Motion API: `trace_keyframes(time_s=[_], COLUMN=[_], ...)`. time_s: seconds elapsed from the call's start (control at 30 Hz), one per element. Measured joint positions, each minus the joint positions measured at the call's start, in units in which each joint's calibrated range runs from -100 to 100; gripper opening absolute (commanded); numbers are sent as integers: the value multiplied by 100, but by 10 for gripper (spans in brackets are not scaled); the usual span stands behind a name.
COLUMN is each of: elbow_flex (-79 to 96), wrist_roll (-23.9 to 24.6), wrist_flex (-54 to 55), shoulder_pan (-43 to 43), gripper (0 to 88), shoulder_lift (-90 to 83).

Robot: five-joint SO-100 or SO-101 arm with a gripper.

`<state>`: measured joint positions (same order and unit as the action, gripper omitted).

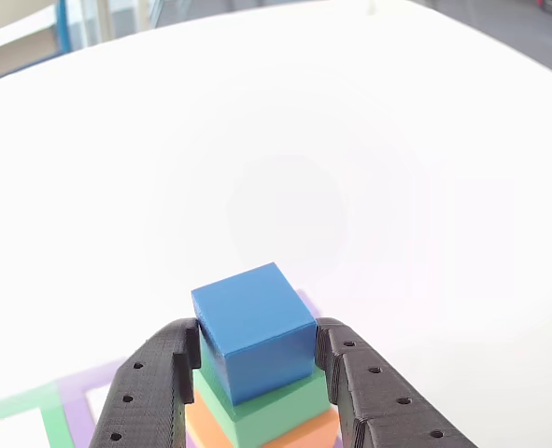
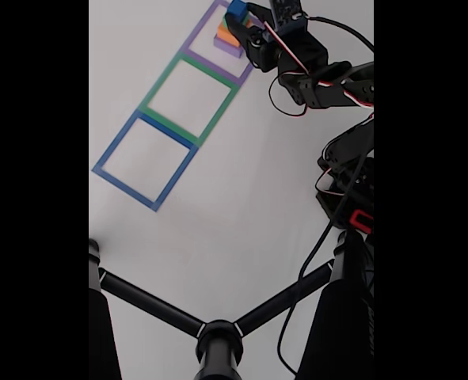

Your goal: Tower of hanoi

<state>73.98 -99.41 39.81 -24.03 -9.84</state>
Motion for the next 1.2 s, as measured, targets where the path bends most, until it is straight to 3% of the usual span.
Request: trace_keyframes(time_s=[0.37, 0.83, 1.03, 1.2], elbow_flex=[17, 17, 52, -70], wrist_roll=[0, 0, 0, 0], wrist_flex=[32, 0, -730, -1998], shoulder_pan=[41, 90, 270, 385], gripper=[57, 56, 55, 55], shoulder_lift=[0, -34, -743, -1680])
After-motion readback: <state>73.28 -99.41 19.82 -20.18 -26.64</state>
